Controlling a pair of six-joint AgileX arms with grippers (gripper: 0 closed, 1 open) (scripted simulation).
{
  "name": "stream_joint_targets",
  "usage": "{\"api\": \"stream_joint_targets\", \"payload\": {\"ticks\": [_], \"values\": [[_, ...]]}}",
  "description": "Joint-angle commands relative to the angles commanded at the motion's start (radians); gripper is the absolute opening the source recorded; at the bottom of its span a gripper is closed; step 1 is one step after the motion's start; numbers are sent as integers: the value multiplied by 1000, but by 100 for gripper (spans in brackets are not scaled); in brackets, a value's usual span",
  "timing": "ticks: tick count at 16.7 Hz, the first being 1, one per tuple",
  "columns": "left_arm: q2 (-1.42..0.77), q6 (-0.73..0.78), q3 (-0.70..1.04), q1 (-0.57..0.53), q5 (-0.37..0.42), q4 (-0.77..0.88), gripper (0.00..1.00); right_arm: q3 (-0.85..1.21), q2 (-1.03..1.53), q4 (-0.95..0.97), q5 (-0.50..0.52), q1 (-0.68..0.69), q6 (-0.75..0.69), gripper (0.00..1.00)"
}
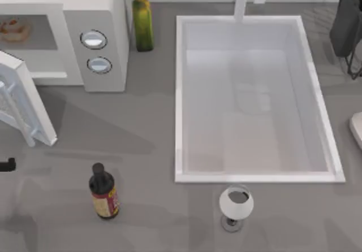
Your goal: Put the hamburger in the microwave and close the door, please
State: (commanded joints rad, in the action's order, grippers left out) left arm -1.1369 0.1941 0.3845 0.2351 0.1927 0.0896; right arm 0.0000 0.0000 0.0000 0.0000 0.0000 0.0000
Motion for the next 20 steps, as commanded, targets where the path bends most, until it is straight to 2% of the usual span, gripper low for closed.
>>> {"api": "stream_joint_targets", "payload": {"ticks": [4, 11, 20], "values": [[73, -120, -38, -149, -107, -11, 0, 0, 0, 0, 0, 0, 0, 100], [61, -132, -28, -159, -116, -19, 0, 0, 0, 0, 0, 0, 0, 100], [-365, -149, 216, -191, -135, -186, 0, 0, 0, 0, 0, 0, 0, 100]]}}
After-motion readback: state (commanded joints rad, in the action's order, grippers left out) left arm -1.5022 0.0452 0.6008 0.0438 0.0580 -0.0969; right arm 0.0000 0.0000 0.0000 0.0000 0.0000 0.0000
